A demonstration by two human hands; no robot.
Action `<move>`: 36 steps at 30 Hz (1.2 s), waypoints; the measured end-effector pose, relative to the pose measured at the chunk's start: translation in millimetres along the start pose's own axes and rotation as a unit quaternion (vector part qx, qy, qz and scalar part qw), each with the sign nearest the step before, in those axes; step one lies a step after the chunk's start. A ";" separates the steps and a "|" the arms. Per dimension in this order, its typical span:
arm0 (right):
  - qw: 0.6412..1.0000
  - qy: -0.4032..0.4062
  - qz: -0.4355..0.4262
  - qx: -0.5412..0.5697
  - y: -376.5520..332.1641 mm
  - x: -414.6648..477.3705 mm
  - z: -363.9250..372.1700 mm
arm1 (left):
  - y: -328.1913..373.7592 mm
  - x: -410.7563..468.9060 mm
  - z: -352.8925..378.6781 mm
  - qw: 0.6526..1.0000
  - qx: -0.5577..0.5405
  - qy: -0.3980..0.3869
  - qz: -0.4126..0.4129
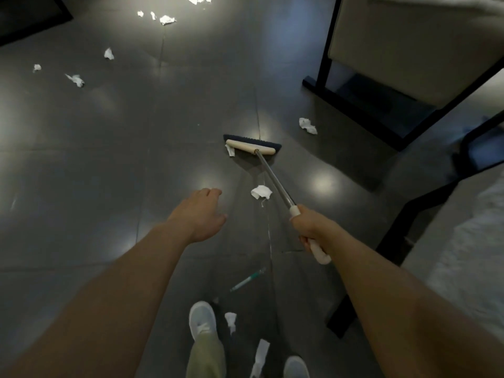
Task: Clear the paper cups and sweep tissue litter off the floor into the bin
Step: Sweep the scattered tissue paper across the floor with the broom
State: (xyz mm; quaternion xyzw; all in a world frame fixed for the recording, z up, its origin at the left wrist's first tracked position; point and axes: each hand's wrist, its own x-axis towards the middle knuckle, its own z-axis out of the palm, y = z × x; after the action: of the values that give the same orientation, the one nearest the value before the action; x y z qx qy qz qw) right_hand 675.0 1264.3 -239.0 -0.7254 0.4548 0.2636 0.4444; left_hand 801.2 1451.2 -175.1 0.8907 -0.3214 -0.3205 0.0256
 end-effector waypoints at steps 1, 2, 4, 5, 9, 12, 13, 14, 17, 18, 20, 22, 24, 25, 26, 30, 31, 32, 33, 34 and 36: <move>1.000 -0.001 -0.002 -0.002 14.2 -5.9 5.1 | 8.3 -8.1 8.7 1.000 -0.005 0.002 -0.005; 1.000 -0.002 -0.006 0.001 28.0 -12.3 10.8 | 15.8 -16.1 16.8 1.000 -0.009 0.007 -0.008; 1.000 0.000 -0.007 0.015 53.6 -23.8 21.9 | 28.5 -31.1 32.0 1.000 -0.018 0.017 -0.011; 1.000 0.008 -0.006 0.025 64.0 -29.4 26.9 | 34.0 -38.7 39.0 1.000 -0.020 0.019 -0.013; 0.995 0.043 -0.053 0.075 91.5 -50.1 45.6 | 42.8 -60.4 63.8 1.000 -0.016 0.017 -0.013; 0.988 0.071 -0.059 0.125 103.0 -57.7 51.6 | 40.4 -69.8 74.8 1.000 -0.011 0.010 -0.016; 0.986 0.081 -0.059 0.131 104.7 -58.1 51.3 | 39.5 -72.8 76.0 1.000 -0.010 0.008 -0.017; 0.984 0.091 -0.063 0.137 103.8 -58.0 49.5 | 38.0 -74.9 76.0 1.000 -0.009 0.006 -0.016; 0.977 0.118 -0.071 0.163 90.6 -47.7 32.0 | 31.8 -79.2 71.9 1.000 -0.013 0.007 -0.012; 0.974 0.125 -0.071 0.173 84.6 -41.0 22.2 | 29.5 -79.5 69.7 1.000 -0.010 0.009 -0.013; 0.971 0.132 -0.067 0.188 72.3 -26.8 -1.9 | 24.3 -76.0 66.6 1.000 -0.008 0.012 -0.018; 0.968 0.133 -0.050 0.210 64.6 -11.1 -26.9 | 21.1 -68.8 66.1 1.000 -0.009 0.015 -0.025; 0.966 0.132 -0.031 0.219 60.1 7.5 -48.5 | 21.0 -56.3 67.1 0.999 -0.014 0.011 -0.027; 0.966 0.137 -0.024 0.219 59.2 15.3 -57.4 | 23.6 -49.8 67.3 0.999 -0.018 -0.002 -0.030; 0.965 0.137 -0.022 0.222 56.7 24.8 -66.3 | 26.2 -42.6 66.9 0.999 -0.019 -0.007 -0.036; 0.960 0.130 0.005 0.247 37.2 55.9 -98.1 | 36.5 -4.6 58.2 0.998 -0.037 0.006 -0.046; 0.960 0.120 0.019 0.254 32.6 62.2 -103.6 | 38.8 2.7 57.2 0.998 -0.041 0.010 -0.048; 0.960 0.106 0.032 0.256 29.0 68.0 -107.9 | 40.7 8.9 56.8 0.998 -0.040 0.013 -0.049; 0.962 0.093 0.045 0.251 25.9 70.6 -110.7 | 42.4 14.0 56.8 0.998 -0.039 0.013 -0.048; 0.965 0.084 0.052 0.242 25.3 74.5 -111.5 | 43.3 17.9 57.4 0.998 -0.039 0.013 -0.048; 0.976 0.068 0.048 0.204 26.2 79.7 -106.9 | 42.5 21.5 60.2 0.998 -0.040 0.011 -0.051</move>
State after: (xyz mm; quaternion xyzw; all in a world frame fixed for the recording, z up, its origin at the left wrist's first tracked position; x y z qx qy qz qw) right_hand 684.9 1130.8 -262.5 -0.6133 0.5621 0.1366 0.5378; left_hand 754.8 1414.5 -224.0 0.9079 -0.2617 -0.3238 0.0485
